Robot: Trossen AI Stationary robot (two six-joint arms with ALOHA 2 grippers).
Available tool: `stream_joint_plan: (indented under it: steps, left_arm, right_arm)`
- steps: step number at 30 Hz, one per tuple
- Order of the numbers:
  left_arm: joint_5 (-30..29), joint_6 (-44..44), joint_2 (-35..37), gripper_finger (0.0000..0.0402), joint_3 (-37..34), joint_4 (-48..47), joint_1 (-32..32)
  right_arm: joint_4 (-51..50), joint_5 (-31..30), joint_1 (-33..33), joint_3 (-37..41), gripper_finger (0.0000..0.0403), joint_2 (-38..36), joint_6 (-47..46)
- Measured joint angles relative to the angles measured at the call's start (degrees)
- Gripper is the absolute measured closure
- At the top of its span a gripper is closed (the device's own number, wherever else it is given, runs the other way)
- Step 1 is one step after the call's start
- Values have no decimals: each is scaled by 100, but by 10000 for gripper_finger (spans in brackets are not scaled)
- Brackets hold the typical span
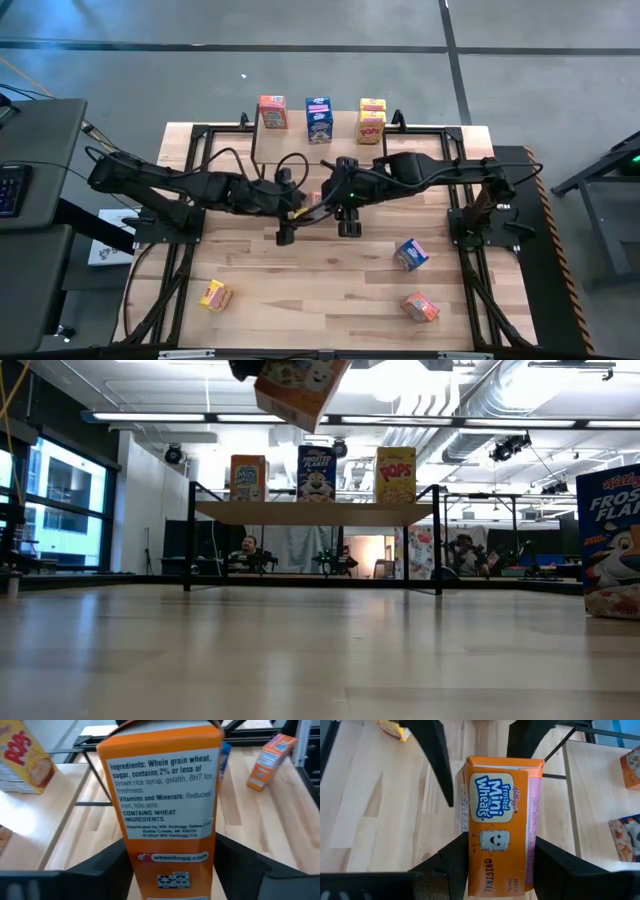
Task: Stack cereal on shelf
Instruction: Put the left orange cereal box on the shelf aligned with the other orange cereal box
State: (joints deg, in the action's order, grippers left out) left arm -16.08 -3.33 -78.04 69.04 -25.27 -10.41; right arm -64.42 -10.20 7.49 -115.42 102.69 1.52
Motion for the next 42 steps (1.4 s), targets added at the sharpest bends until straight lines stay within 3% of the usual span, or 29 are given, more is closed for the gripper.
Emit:
stream_joint_plan:
  steps: [9, 20, 24, 34, 42]
  left_arm:
    - [79, 53, 0, 204, -2, 51, 0]
    - [81, 57, 1, 214, -4, 74, 0]
    - [85, 57, 4, 214, -4, 87, 0]
    - [116, 77, 12, 214, -4, 93, -2]
    - [-163, 105, 463, 214, -2, -226, -2]
  right_arm:
    - [-2, -4, 0, 0, 236, 2, 126]
    - [21, -4, 0, 0, 231, 2, 197]
    - [50, -21, 0, 0, 207, 2, 142]
    - [-34, -69, -2, 0, 104, 7, 203]
    - [-219, -178, -2, 0, 96, -120, 151]
